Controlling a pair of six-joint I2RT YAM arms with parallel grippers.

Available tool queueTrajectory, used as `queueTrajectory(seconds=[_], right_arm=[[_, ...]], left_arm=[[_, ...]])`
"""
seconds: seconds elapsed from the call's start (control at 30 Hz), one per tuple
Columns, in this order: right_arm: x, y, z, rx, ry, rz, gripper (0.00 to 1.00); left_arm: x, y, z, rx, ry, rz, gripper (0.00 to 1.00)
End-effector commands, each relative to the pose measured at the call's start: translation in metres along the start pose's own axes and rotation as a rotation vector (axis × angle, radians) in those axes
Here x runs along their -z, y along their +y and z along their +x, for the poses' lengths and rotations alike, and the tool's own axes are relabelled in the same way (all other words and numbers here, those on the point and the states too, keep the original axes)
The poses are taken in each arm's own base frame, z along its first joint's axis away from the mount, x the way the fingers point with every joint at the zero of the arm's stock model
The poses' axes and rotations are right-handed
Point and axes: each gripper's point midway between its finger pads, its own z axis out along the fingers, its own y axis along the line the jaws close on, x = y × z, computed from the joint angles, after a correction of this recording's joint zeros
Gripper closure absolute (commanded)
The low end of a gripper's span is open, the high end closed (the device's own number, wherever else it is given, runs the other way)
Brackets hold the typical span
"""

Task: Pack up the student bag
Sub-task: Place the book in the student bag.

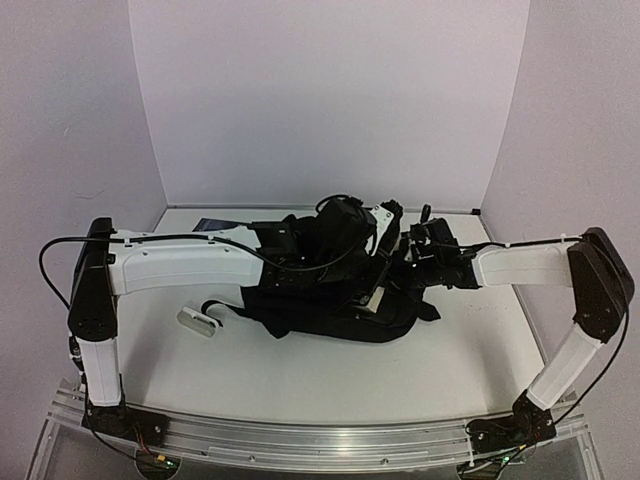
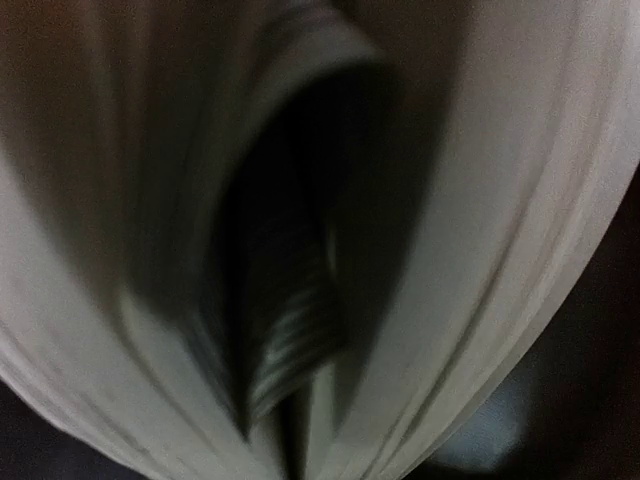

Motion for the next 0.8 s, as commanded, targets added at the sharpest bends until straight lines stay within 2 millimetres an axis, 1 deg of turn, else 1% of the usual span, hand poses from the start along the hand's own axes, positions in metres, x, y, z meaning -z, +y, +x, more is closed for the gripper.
queueTrajectory(seconds=[0.0,0.1,0.13,0.2,0.3,0.37,0.43,0.47,0.57,0.63,0.67,0.73,0.77], right_arm=[[-0.012,0.067,-0.041,0.088,-0.101,-0.226,1.0],[-0.032,0.069,-0.047,0.112,-0.106,-0.244,0.99],[-0.042,0.067,-0.047,0.113,-0.099,-0.244,0.95],[-0.051,0.065,-0.047,0.121,-0.094,-0.245,0.87],[-0.051,0.06,-0.051,0.13,-0.121,-0.224,0.69],[-0.043,0.057,-0.052,0.136,-0.15,-0.21,0.56],[-0.033,0.052,-0.054,0.134,-0.183,-0.188,0.44],[-0.027,0.049,-0.054,0.132,-0.198,-0.175,0.4],[-0.011,0.033,-0.052,0.117,-0.233,-0.111,0.31],[0.005,0.02,-0.052,0.105,-0.265,-0.052,0.25],[0.013,0.014,-0.052,0.102,-0.287,-0.02,0.23],[0.029,0.004,-0.05,0.098,-0.31,0.022,0.18],[0.04,0.003,-0.05,0.099,-0.328,0.028,0.16]], left_arm=[[0.026,-0.024,-0.05,0.083,-0.142,0.144,1.0],[0.025,-0.026,-0.051,0.113,-0.135,0.174,1.0],[0.023,-0.025,-0.05,0.127,-0.128,0.182,1.0],[0.021,-0.019,-0.048,0.167,-0.113,0.19,1.0],[0.017,0.004,-0.041,0.251,-0.088,0.171,1.0],[0.016,0.02,-0.033,0.305,-0.074,0.155,1.0],[0.013,0.043,-0.019,0.374,-0.048,0.129,1.0],[0.011,0.054,-0.012,0.41,-0.033,0.118,1.0],[0.011,0.081,0.009,0.5,-0.003,0.068,1.0],[0.011,0.101,0.027,0.554,0.023,0.012,1.0],[0.011,0.111,0.039,0.582,0.043,-0.014,1.0],[0.012,0.126,0.056,0.651,0.074,-0.044,0.95],[0.013,0.131,0.064,0.68,0.094,-0.04,0.93]])
